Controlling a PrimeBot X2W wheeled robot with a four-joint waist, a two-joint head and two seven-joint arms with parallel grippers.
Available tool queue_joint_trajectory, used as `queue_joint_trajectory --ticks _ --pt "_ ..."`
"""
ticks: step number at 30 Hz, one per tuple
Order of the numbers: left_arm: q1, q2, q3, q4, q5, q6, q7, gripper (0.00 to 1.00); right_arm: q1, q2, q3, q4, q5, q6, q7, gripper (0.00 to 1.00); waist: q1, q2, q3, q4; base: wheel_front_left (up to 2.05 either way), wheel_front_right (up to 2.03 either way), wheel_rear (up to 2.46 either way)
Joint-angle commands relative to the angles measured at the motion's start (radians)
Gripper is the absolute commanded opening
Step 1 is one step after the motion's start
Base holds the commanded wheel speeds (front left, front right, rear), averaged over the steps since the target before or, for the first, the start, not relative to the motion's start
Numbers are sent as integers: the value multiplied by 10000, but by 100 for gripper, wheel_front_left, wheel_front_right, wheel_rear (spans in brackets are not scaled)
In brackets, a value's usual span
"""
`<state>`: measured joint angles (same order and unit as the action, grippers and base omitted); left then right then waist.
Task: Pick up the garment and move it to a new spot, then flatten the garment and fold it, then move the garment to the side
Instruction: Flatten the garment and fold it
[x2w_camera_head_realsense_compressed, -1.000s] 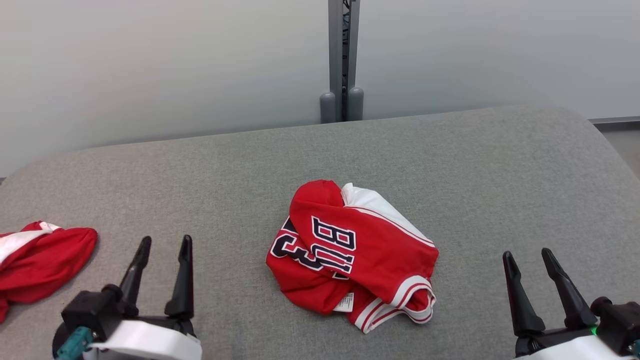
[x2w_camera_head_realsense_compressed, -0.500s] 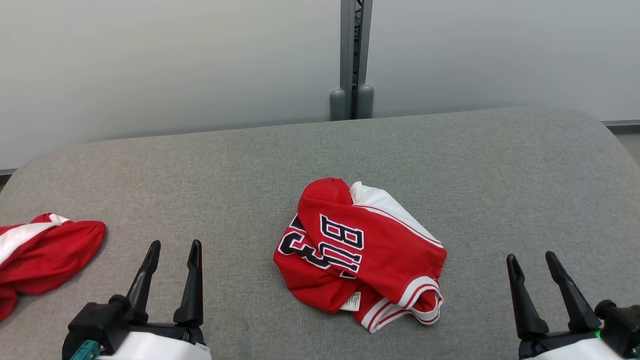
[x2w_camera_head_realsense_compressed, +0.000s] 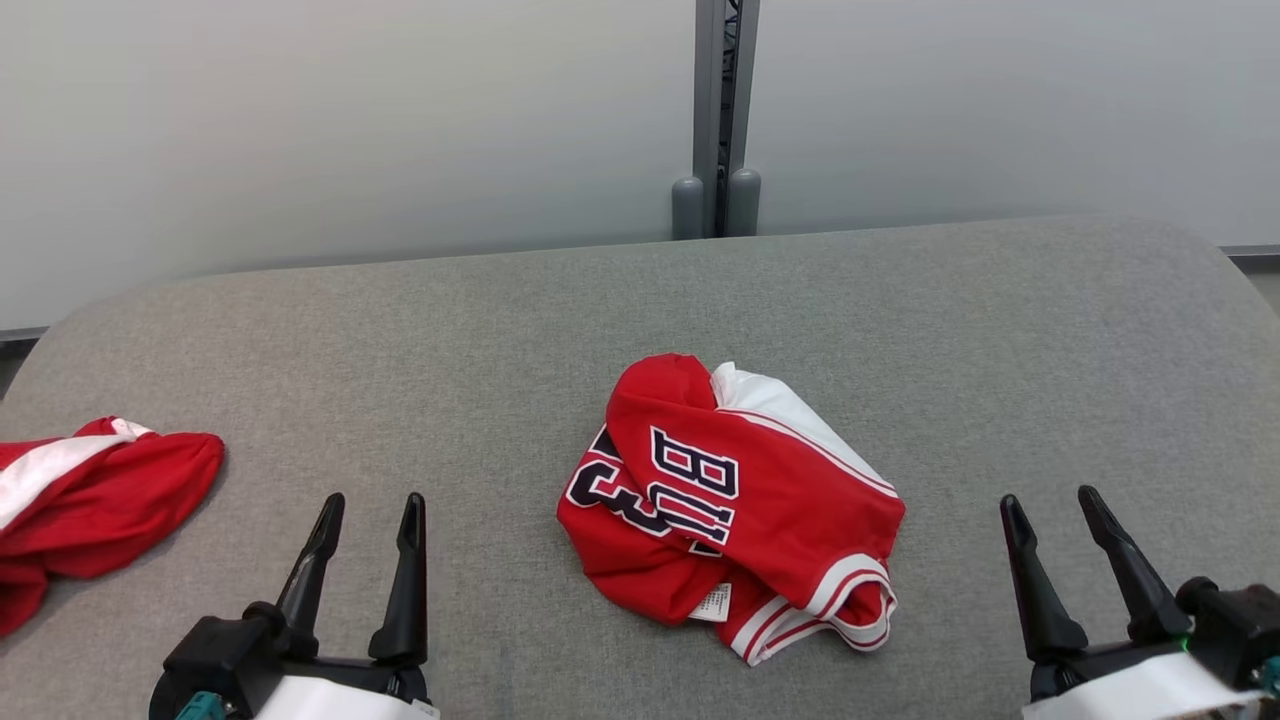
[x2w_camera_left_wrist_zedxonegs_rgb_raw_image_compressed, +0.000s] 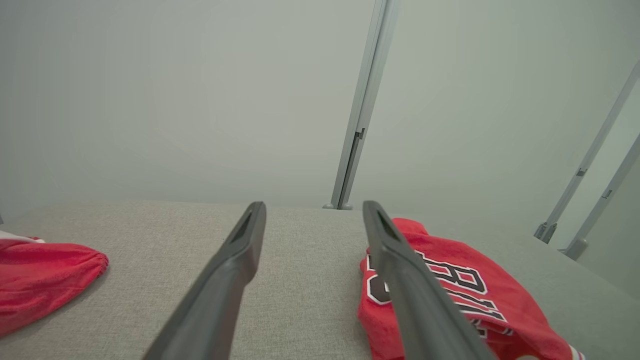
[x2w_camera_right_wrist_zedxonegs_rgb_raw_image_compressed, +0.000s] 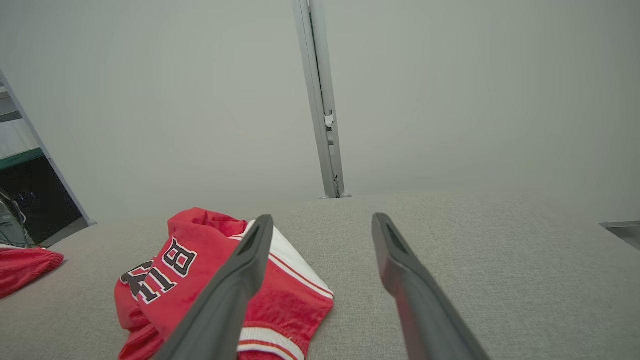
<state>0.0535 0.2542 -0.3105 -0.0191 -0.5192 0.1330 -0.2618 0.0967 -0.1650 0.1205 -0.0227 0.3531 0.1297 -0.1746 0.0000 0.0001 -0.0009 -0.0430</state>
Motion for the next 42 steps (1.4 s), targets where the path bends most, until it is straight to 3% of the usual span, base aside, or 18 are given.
queue_joint_trajectory --ticks 1,5,13,18,33,34,35,42 --pt "-93 3 -2 33 93 -44 -44 100 -211 -98 22 2 -34 19 42 100 0 -1 27 45 0 0 0" --pt "-194 7 -62 124 79 -76 0 100 -777 -215 44 418 8 19 573 100 0 -1 156 246 0 0 0" --pt "-667 -93 -216 97 64 -162 117 100 -2305 -224 -488 2062 190 19 2735 100 0 -1 655 954 0 0 0" --pt "-931 -168 -317 223 24 -242 114 100 -3162 229 -1245 3520 1020 21 4438 100 0 -1 990 1573 0 0 0" --pt "-1440 -212 -403 555 -56 -474 79 100 -4288 664 -2475 6084 2275 19 6701 100 0 -1 1677 2502 0 0 0" --pt "-1459 -219 -399 583 -63 -486 70 100 -4313 728 -2464 6188 2398 19 6800 54 0 -1 1681 2528 0 0 0" --pt "-1476 -228 -405 612 -68 -500 63 100 -4292 763 -2426 6226 2512 19 6837 0 0 -1 1664 2558 0 0 0" --pt "-1452 -254 -352 772 -96 -479 43 100 -4253 487 -2254 5872 2739 19 6307 0 0 -1 1452 2517 0 0 0"
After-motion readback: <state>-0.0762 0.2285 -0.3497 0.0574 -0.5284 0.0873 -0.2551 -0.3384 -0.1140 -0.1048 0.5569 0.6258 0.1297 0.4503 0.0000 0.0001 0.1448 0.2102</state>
